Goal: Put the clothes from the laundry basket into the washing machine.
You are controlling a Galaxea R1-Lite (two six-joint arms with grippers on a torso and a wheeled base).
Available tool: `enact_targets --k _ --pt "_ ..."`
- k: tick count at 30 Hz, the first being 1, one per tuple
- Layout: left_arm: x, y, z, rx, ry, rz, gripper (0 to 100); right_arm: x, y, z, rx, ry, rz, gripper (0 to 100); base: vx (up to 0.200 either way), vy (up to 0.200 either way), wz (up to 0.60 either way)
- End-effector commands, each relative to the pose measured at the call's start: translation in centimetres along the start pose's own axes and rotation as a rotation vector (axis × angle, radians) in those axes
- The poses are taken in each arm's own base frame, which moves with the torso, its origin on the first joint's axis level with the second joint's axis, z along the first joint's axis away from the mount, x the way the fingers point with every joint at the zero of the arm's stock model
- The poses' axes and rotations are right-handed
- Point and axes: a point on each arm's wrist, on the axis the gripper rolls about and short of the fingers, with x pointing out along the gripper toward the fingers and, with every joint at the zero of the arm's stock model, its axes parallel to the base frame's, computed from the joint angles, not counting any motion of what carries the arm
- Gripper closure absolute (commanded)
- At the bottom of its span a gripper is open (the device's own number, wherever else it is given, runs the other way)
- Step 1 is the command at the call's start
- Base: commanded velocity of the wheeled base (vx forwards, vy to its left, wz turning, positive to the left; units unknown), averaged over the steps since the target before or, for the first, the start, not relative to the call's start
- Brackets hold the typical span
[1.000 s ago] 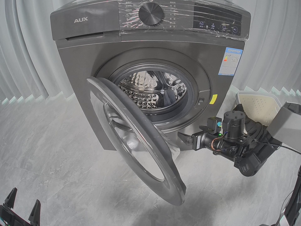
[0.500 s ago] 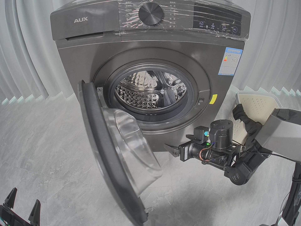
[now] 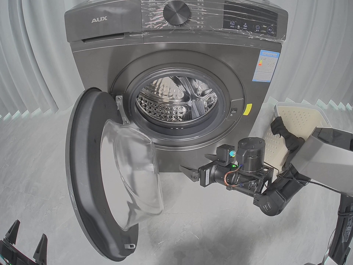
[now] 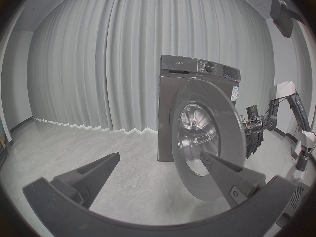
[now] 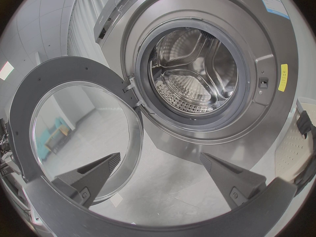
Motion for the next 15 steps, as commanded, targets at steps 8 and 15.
enact_targets --k 8,15 --pt "0.0 0.0 -0.5 0.002 0.0 0.0 0 4.6 3.0 -2.3 -0.017 0.025 0.085 0 0.0 0.0 0.0" --pt "0.0 0.0 -0.5 0.002 0.0 0.0 0 6.7 5.1 -3.4 -0.025 0.013 0.135 0 0.0 0.0 0.0"
